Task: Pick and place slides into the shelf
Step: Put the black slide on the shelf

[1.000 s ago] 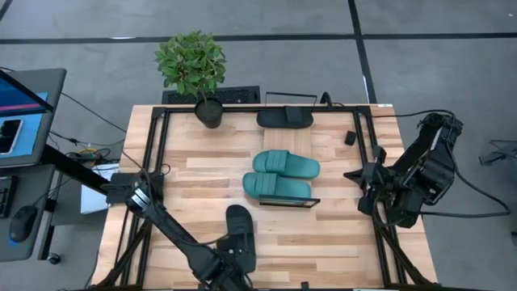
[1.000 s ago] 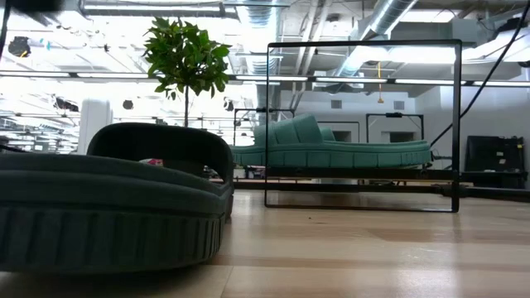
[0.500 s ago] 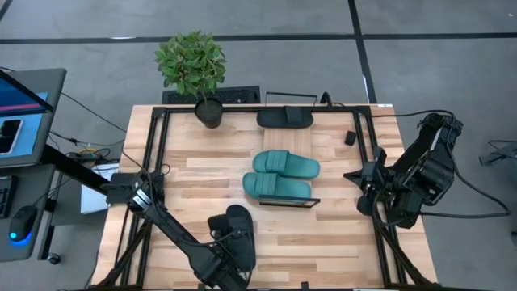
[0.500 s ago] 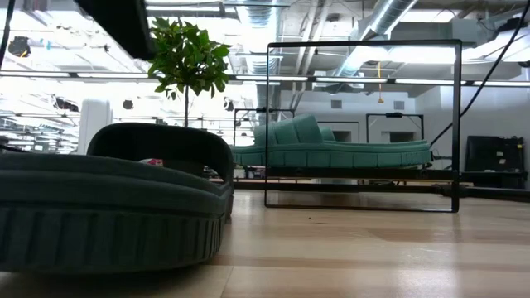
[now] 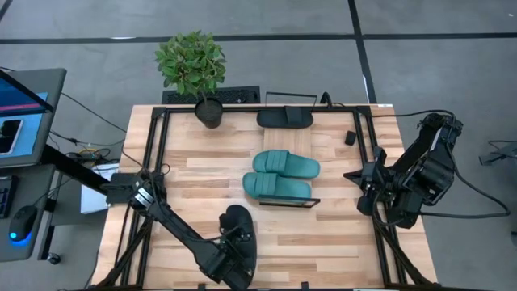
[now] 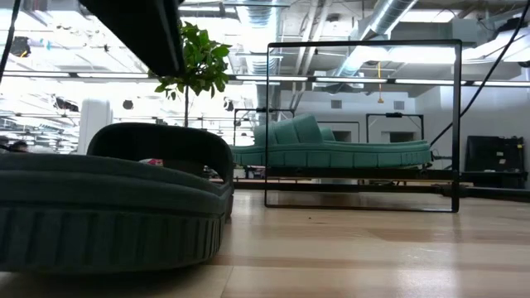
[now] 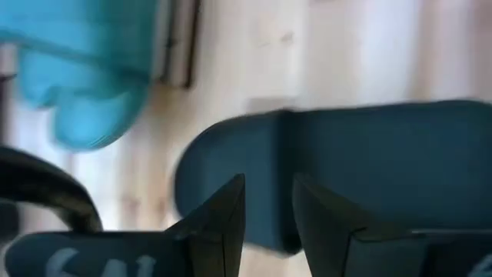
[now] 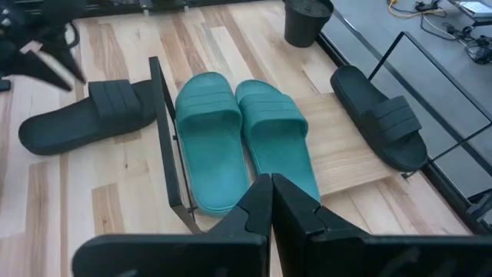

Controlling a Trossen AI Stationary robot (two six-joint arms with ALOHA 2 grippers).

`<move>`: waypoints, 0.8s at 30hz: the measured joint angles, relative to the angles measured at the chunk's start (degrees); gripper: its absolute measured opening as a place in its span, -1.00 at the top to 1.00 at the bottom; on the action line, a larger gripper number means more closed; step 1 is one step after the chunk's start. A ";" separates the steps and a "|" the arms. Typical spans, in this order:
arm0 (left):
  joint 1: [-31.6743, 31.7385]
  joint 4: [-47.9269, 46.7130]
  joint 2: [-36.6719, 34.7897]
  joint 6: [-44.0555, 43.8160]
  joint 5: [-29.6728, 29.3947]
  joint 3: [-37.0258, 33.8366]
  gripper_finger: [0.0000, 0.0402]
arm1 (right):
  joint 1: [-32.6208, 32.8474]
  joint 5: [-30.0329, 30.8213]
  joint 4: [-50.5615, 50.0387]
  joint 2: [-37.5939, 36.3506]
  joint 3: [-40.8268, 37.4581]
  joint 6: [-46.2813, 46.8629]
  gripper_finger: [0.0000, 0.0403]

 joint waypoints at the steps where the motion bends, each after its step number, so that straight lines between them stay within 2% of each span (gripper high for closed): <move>1: 0.03 1.82 0.00 1.18 0.74 0.00 0.51 | 0.00 0.00 -0.02 0.00 0.00 -0.13 1.00; 4: 0.17 4.27 0.00 2.27 1.00 0.00 0.51 | 0.00 0.00 -0.02 0.00 0.00 -1.01 1.00; 12: 1.63 2.85 0.51 1.68 2.12 0.06 0.51 | 0.00 0.00 -0.02 0.00 0.00 -2.10 1.00; 17: 2.40 3.25 2.94 4.32 8.65 0.04 0.51 | 0.00 0.00 -0.04 0.00 0.01 -2.79 1.00; 24: 2.68 -0.34 2.89 1.09 5.33 0.04 0.51 | 0.00 0.00 -0.07 0.00 0.00 -3.12 1.00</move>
